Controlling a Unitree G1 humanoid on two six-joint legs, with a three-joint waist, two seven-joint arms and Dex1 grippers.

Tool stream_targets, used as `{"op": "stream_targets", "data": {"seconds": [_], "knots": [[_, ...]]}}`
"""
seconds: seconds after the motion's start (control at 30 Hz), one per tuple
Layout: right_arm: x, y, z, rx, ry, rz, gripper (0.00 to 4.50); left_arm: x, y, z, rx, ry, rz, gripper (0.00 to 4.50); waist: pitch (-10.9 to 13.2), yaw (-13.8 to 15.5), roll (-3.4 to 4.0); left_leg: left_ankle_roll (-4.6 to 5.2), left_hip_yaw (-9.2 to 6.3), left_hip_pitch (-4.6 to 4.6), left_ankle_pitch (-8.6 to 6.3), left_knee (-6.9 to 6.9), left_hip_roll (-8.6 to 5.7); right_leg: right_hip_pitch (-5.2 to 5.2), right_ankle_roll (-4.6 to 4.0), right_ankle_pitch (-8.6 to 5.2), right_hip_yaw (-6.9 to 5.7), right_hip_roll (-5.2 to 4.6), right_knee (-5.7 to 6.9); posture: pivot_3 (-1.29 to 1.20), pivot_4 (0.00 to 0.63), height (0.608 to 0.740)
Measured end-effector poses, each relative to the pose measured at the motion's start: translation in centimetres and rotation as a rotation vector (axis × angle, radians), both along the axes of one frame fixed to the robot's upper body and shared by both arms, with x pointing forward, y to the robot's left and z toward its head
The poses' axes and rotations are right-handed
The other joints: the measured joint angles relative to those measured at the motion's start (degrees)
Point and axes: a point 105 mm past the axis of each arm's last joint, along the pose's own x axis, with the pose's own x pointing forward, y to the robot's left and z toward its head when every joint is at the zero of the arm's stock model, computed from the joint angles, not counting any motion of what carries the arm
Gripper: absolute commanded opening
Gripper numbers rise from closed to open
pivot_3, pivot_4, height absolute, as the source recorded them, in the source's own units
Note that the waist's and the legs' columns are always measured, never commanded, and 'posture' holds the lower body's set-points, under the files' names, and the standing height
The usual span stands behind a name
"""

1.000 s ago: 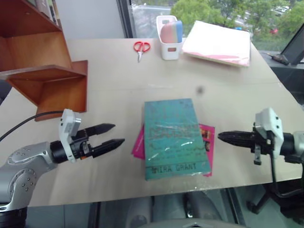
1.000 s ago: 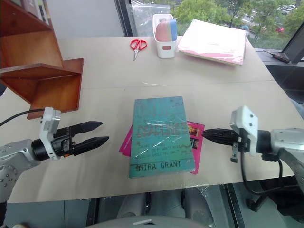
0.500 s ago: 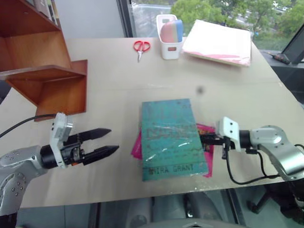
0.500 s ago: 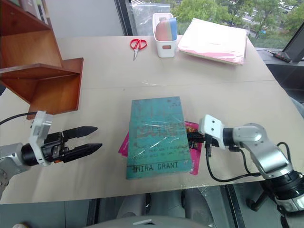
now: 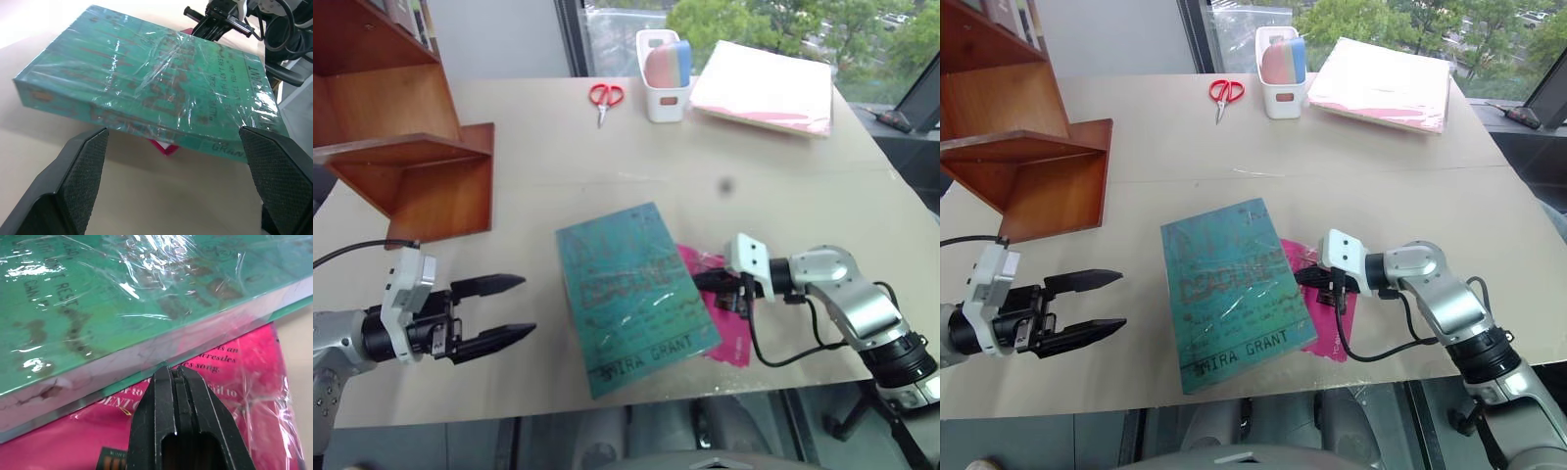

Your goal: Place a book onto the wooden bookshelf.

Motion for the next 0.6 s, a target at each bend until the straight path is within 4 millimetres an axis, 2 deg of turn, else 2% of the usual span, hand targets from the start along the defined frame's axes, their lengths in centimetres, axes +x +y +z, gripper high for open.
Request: {"op": "stream_targets", "data": {"seconds": [0.13, 0.27, 0.37, 0.4, 0.53, 0.57, 0.6], "knots": [[0.1, -0.2, 0.5, 0.021, 0.005, -0.009, 0.06, 0.1, 0.3, -0.9, -0.040, 0.098, 0.085, 4.50, 0.00, 0.04, 0.00, 0.00, -0.02, 0.00, 0.00, 0.01, 0.00, -0.03, 0.00, 0.00, -0.01, 0.00, 0.10, 0.00, 0.150, 0.740], [0.3, -1.2, 2.6, 0.100, -0.057, -0.046, 0.06, 0.5, 0.1, -1.8, -0.126, 0.238, 0.191, 4.50, 0.00, 0.10, 0.00, 0.00, -0.04, 0.01, 0.00, 0.05, -0.01, -0.03, 0.01, 0.00, 0.00, 0.00, 0.21, 0.00, 0.150, 0.740], [0.3, -2.6, 3.7, 0.126, -0.050, -0.078, 0.84, 1.0, -0.6, -1.8, -0.222, 0.334, 0.231, 4.50, 0.00, 0.18, -0.01, 0.00, -0.09, 0.01, 0.01, 0.12, -0.01, -0.04, 0.01, 0.00, -0.03, 0.00, 0.33, 0.00, 0.150, 0.740], [-0.4, -3.5, 4.2, 0.126, -0.032, -0.073, 1.30, 1.2, -0.9, -2.0, -0.259, 0.387, 0.247, 4.50, 0.01, 0.27, 0.00, 0.00, -0.09, 0.02, 0.01, 0.13, -0.04, -0.03, 0.01, -0.01, -0.02, -0.02, 0.38, 0.00, 0.150, 0.740], [-2.1, -4.9, 5.2, 0.168, -0.011, -0.058, 2.81, 1.7, -1.4, -2.9, -0.358, 0.509, 0.278, 4.50, 0.03, 0.14, 0.03, 0.00, -0.10, 0.04, 0.01, 0.14, -0.05, -0.06, 0.01, -0.01, -0.02, -0.01, 0.50, 0.00, 0.150, 0.740], [-2.7, -5.2, 5.8, 0.182, -0.010, -0.044, 3.39, 2.1, -1.6, -3.2, -0.389, 0.547, 0.284, 4.50, 0.03, 0.14, 0.03, 0.00, -0.13, 0.05, 0.01, 0.16, -0.05, -0.06, 0.00, -0.02, -0.02, 0.00, 0.55, 0.00, 0.150, 0.740], [-3.0, -5.2, 6.3, 0.189, -0.019, -0.028, 3.78, 2.2, -1.8, -3.5, -0.399, 0.572, 0.288, 4.50, 0.01, -0.01, 0.01, 0.00, -0.13, 0.06, 0.01, 0.19, -0.04, -0.09, 0.00, -0.01, -0.01, 0.03, 0.59, 0.00, 0.150, 0.740]]}}
